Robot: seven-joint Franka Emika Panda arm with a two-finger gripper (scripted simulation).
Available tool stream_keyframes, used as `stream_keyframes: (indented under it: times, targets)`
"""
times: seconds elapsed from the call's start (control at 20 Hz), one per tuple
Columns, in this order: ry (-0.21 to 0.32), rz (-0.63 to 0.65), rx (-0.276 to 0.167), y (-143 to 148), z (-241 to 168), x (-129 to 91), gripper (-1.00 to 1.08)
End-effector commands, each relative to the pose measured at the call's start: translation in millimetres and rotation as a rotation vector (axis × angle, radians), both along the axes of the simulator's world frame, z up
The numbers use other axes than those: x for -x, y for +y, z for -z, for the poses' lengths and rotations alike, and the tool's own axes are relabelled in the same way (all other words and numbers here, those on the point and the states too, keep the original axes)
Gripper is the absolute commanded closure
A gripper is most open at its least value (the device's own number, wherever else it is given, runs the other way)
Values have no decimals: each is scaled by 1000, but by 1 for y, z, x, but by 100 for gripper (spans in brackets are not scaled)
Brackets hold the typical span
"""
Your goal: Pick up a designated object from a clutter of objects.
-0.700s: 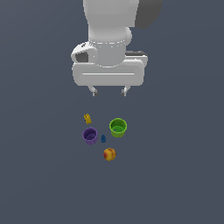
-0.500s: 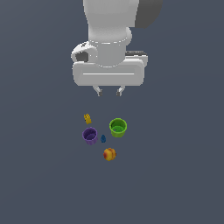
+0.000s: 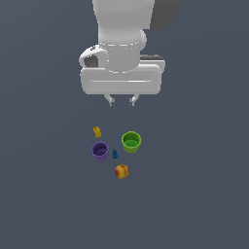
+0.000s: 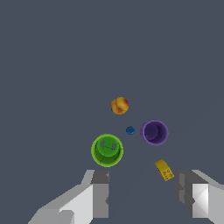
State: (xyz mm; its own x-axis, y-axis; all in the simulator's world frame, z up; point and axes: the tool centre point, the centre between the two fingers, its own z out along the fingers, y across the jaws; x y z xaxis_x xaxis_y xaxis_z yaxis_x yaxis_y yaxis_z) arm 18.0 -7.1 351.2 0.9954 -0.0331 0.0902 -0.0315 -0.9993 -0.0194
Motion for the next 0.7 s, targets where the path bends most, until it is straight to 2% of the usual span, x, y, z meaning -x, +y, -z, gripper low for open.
stream_keyframes:
  times: [0.0,0.65]
  targets:
    - [-1,11,2,-2,3,-1,-20]
    - [-29,199,37,-26,42,-10,-20]
